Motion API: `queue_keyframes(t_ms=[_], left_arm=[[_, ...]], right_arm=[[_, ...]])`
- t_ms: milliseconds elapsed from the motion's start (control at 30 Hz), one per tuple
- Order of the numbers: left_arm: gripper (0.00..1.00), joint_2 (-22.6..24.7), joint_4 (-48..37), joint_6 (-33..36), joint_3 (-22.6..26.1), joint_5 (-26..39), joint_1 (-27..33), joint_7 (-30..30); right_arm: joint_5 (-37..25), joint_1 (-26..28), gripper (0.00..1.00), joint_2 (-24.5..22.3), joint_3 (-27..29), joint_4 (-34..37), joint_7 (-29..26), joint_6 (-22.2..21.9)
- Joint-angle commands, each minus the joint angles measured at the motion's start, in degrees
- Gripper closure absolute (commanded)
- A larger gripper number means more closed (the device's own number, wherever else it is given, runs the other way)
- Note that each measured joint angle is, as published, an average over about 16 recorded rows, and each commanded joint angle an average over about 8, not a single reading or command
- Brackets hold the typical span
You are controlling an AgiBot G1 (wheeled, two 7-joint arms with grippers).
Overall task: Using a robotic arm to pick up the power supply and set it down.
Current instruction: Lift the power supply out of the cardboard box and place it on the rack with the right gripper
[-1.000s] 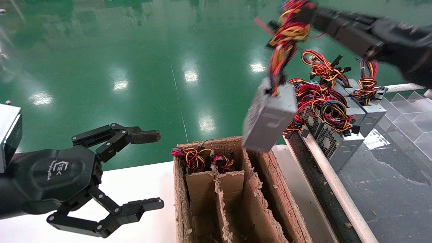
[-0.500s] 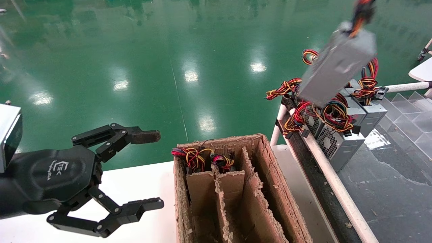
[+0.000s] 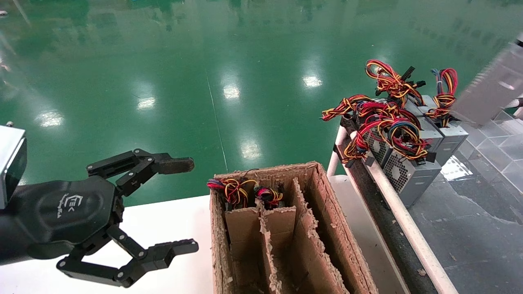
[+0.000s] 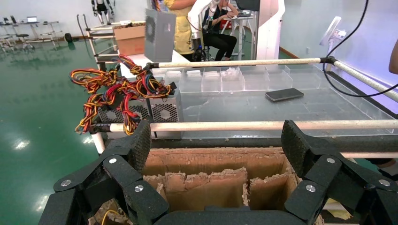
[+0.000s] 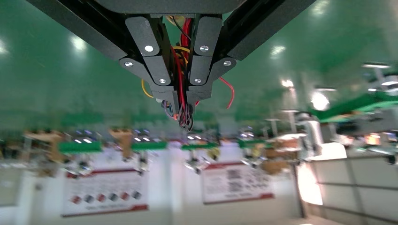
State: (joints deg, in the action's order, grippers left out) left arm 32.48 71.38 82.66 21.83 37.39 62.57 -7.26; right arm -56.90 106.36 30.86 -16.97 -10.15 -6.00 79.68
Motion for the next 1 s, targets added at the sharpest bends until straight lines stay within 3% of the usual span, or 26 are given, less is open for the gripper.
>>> queue_keyframes(t_ms=[33,500,700,1000], left_arm=[[0.00,0.00,0.00,0.00,0.00,0.00,0.00,0.00],[0.00,0.00,0.00,0.00,0.00,0.00,0.00,0.00],[0.00,0.00,0.00,0.00,0.00,0.00,0.00,0.00],[0.00,0.00,0.00,0.00,0.00,0.00,0.00,0.00]], right_arm=[[-0.83,0.46,1.00,-0.92,-0.42,1.32,0.50,-0.44],[-4.14,-1.12,1.00,-7.34,-2.59,5.01,5.28,6.96],[-5.21,-3.01,1.00,-7.72,-3.61,5.19,6.52,10.54],[-5.31,-7.25,1.00,-5.43,-4.92,3.34,6.88,11.39]])
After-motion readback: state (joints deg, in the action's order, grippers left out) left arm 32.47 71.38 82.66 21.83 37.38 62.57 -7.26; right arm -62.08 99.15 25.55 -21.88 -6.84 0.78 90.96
